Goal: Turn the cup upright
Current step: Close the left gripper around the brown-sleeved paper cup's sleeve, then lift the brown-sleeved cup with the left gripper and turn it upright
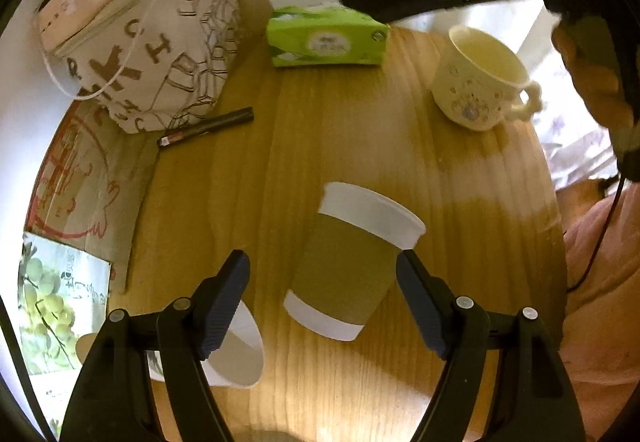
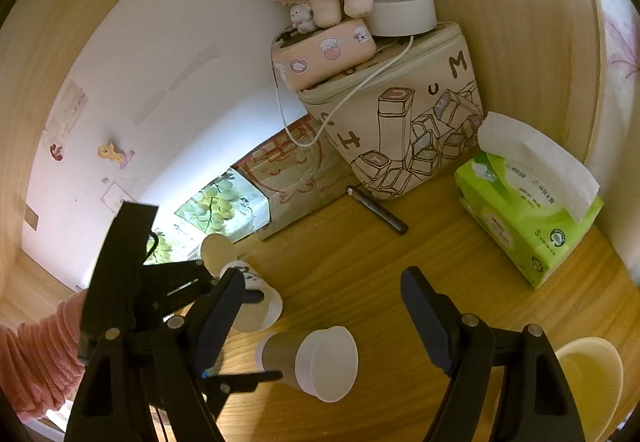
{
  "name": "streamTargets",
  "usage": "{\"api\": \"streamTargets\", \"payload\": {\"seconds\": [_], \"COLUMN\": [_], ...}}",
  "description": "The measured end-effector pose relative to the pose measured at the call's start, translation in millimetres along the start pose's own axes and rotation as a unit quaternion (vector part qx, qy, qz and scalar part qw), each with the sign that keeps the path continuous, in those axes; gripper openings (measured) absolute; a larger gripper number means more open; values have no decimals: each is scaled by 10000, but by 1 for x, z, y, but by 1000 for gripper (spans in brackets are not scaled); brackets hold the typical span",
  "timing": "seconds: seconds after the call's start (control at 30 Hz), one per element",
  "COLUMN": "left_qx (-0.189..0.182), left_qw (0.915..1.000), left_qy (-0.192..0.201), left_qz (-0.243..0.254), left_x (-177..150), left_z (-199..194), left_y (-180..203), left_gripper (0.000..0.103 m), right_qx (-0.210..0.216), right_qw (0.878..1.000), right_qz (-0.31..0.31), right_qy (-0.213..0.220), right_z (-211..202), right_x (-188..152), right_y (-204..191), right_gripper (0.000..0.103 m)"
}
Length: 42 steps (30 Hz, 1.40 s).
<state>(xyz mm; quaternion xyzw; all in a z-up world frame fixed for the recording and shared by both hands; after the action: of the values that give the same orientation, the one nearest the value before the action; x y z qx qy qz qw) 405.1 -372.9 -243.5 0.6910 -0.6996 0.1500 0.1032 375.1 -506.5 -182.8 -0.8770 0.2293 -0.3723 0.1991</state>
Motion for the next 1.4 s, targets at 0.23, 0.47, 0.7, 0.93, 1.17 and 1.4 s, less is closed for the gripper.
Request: {"api": "streamTargets", "payload": {"seconds": [0.23,0.47,0.7,0.93,1.17,1.4], "left_qx": [142,255,363,444,514,625], "left_qw": [9993,9993,9989,9979,9912,9786], "left_qy": [-99,-170,-303,-342,-436,-419], "left_qz": [329,231,-9,-339,-1137,-1913], "left_x": [0,5,5,4,-8,-28], "left_z": [11,24,33,30,24,4], "left_y": [11,7,-3,-6,-8,-4], "left_gripper": [79,78,64,63,61,61], "right_qx": [7,-27,-61,-76,-25,43], "right_qw": [10000,10000,9999,9999,10000,9997], "right_qz": [-5,49,92,107,-33,-205], "right_qy": [-10,-19,-29,-68,-52,-103], "right_z": [-1,-2,-2,-1,-5,-11], "right_x": [0,0,0,0,0,-1], "right_y": [0,3,8,9,1,-10], "right_gripper": [81,81,81,81,81,81]}}
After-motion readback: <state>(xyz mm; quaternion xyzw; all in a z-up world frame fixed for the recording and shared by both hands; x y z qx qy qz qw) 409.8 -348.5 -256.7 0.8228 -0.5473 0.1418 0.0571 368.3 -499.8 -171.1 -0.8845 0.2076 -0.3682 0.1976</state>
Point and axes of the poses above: each gripper's, at about its wrist camera, not at the fingertips, and z roughly the way its jaws point, y to its right, x to its top, the point moved 5 cm from there along z, roughly the way its jaws point, and after that the axes turned 1 degree about x, right-handed, at the moved point
